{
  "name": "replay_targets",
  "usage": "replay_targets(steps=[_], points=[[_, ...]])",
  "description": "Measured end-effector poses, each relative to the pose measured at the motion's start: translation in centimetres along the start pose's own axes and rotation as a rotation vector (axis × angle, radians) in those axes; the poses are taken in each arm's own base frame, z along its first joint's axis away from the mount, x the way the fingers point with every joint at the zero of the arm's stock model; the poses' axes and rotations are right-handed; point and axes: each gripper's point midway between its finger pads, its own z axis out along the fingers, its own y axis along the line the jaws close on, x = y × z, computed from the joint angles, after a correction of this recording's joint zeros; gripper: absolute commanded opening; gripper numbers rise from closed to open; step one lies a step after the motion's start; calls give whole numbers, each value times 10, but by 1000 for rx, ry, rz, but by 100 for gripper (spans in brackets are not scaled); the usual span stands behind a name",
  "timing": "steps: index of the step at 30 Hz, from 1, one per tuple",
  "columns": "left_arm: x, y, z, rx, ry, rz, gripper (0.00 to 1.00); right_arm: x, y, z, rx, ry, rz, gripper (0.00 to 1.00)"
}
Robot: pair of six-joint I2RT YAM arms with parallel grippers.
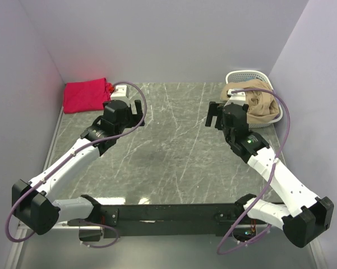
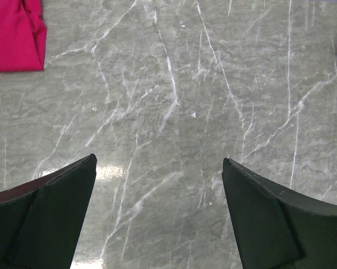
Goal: Fold and stack the t-shirts
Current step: Grab the tshirt from the pile
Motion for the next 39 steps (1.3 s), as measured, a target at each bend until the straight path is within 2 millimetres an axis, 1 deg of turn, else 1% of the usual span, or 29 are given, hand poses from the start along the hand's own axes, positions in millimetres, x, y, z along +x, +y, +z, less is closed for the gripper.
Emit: replay_targets(steps=[8, 12, 16, 20, 24, 27, 28, 29, 31, 34, 36, 38, 39], points=[[-1, 1, 0, -5, -4, 11, 99, 6, -13, 9, 74, 37, -2, 100], [-5, 1, -4, 0, -17, 9, 99, 5, -16, 9, 92, 44, 2, 100], [-10, 1, -8, 5, -32, 7, 100, -4, -24, 12, 122, 41, 30, 100], [-8, 1, -7, 3, -26, 15, 99, -21, -37, 25, 185, 49, 49, 100], [-9, -3, 3, -1, -8, 23, 99, -43, -43, 49, 239, 57, 61, 100], [-8, -7, 9, 5, 5, 27, 99, -55, -51, 75, 291, 67, 68, 100], [-6, -8, 10, 10, 12, 29, 99, -56, -54, 86, 312, 77, 66, 100], [-4, -9, 11, 14, 18, 31, 99, -56, -59, 91, 329, 81, 69, 100], [-3, -11, 12, 24, 23, 33, 99, -54, -70, 109, 369, 107, 70, 100], [-3, -15, 12, 46, 24, 31, 99, -53, -90, 137, 427, 142, 90, 95], [0, -19, 14, 62, 36, 33, 99, -57, -103, 155, 455, 150, 111, 95], [5, -21, 18, 69, 51, 37, 99, -56, -113, 176, 470, 162, 129, 96], [9, -22, 21, 71, 63, 40, 99, -55, -118, 183, 477, 169, 133, 96]])
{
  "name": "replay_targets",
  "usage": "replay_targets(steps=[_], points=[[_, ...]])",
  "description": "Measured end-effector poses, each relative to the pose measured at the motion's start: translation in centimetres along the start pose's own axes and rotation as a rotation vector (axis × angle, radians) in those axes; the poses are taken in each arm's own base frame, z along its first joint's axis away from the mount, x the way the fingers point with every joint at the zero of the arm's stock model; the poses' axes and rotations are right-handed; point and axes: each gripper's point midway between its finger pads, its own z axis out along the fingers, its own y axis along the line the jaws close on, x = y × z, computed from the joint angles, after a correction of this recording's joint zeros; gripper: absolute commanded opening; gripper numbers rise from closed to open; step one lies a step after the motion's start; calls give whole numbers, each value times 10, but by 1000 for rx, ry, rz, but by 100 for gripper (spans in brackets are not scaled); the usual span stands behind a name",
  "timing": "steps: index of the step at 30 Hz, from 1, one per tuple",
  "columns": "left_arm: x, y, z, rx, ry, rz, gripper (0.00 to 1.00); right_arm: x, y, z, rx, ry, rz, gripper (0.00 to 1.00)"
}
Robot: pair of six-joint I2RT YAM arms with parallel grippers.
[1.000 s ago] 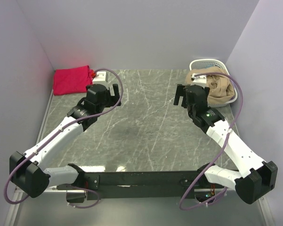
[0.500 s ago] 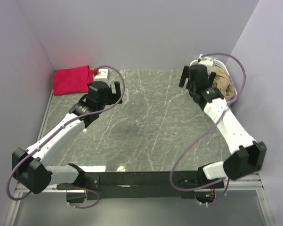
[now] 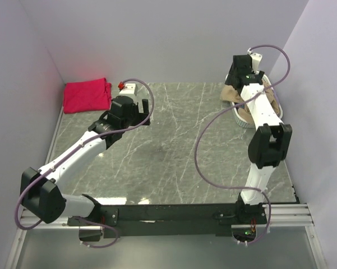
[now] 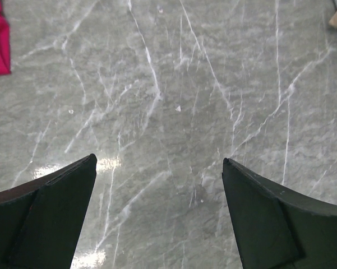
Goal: Fold and stack the t-shirts
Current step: Grab the tshirt from the pile
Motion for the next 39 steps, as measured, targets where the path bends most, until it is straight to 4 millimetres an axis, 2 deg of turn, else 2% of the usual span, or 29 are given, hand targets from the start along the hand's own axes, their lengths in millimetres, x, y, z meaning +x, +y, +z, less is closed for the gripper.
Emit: replay_targets(steps=[4, 7, 12, 19, 20, 23, 24, 26, 29, 32, 34, 36, 37, 39], points=[[10, -1, 7, 1, 33, 9, 99, -5, 2, 31, 37, 24, 3, 96], [11, 0, 8, -2, 36, 10, 99, -3, 3, 48, 46, 39, 8, 91], [11, 0, 8, -2, 37, 12, 100, 13, 1, 65, 60, 89, 20, 82], [15, 1, 10, -7, 50, 17, 99, 23, -2, 72, 51, 120, 52, 72], [16, 1, 10, -8, 52, 18, 100, 24, -2, 73, 47, 123, 57, 68], [16, 1, 11, -9, 54, 19, 99, 22, 1, 73, 33, 119, 67, 42], [16, 1, 11, -10, 53, 19, 99, 20, 2, 74, 30, 113, 75, 24], [16, 2, 11, -12, 53, 19, 99, 18, 4, 75, 24, 100, 90, 2], [16, 2, 11, -15, 52, 19, 99, 17, 9, 81, 7, 74, 100, 0], [17, 3, 11, -16, 54, 19, 99, 31, 12, 88, -17, 73, 98, 0], [18, 3, 11, -17, 57, 20, 100, 45, 12, 83, -44, 77, 86, 0], [18, 3, 11, -18, 58, 20, 100, 50, 11, 67, -86, 76, 64, 0], [18, 3, 11, -18, 58, 21, 99, 47, 12, 58, -109, 64, 58, 0], [18, 3, 11, -18, 59, 20, 99, 23, 22, 27, -183, 5, 44, 0]])
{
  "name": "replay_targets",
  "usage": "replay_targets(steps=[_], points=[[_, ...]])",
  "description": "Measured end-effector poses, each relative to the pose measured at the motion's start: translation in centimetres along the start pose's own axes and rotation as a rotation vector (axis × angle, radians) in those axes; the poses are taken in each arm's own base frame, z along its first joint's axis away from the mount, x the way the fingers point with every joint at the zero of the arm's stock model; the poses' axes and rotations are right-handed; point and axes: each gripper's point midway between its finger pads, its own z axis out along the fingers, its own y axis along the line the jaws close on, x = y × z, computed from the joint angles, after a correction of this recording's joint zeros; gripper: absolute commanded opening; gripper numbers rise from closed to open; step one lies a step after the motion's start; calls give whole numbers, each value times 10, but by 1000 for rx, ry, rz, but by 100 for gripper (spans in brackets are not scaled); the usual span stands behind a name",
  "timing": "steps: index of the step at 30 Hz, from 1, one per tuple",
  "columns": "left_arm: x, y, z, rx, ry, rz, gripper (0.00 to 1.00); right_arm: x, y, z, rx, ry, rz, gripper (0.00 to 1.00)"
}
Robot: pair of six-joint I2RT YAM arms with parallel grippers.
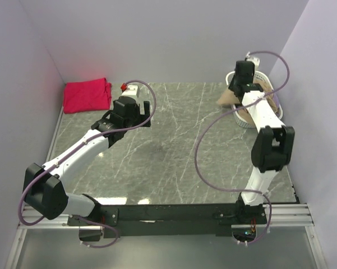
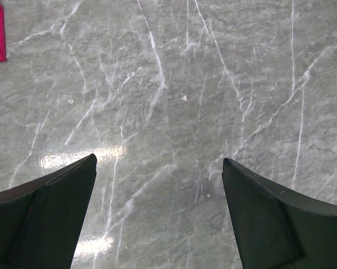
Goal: Fold and stack the t-shirts
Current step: Grab the tshirt from the pile, then move the tshirt to the center of the board
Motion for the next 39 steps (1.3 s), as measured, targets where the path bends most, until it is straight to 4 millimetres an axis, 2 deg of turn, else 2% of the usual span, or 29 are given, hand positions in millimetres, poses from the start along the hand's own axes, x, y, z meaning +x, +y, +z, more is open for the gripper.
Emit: replay_targets(steps=[1, 3, 6, 7, 9, 11, 14, 22, 27, 30, 32, 36, 39], points=[[0, 0, 0, 0, 0, -1, 99, -16, 11, -18, -41, -41, -10, 0], [0, 0, 0, -1, 1, -3, 99, -53, 41, -68, -150, -144, -41, 0], [0, 0, 0, -1, -1, -7, 100, -92, 87, -140, -300, -264, -85, 0], [-1, 0, 0, -1, -2, -9, 99, -105, 105, -170, -364, -312, -101, 0], [-2, 1, -1, -7, -7, -14, 99, -114, 131, -221, -472, -369, -136, 0], [-5, 3, -4, -17, -17, -26, 99, -110, 148, -268, -561, -398, -176, 0], [-12, 8, -13, -42, -42, -46, 100, -105, 151, -312, -635, -418, -211, 0], [-42, 28, -52, -118, -164, -150, 100, -96, 129, -426, -846, -486, -229, 0], [-57, 41, -84, -134, -252, -206, 99, -98, 119, -482, -1000, -512, -230, 0], [-65, 47, -100, -142, -295, -224, 99, -93, 124, -510, -1106, -499, -253, 0], [-68, 51, -107, -151, -313, -230, 100, -87, 129, -522, -1160, -487, -268, 0], [-69, 57, -113, -178, -323, -230, 99, -70, 134, -523, -1184, -445, -304, 0], [-68, 59, -113, -189, -317, -221, 99, -64, 133, -505, -1109, -430, -307, 0]])
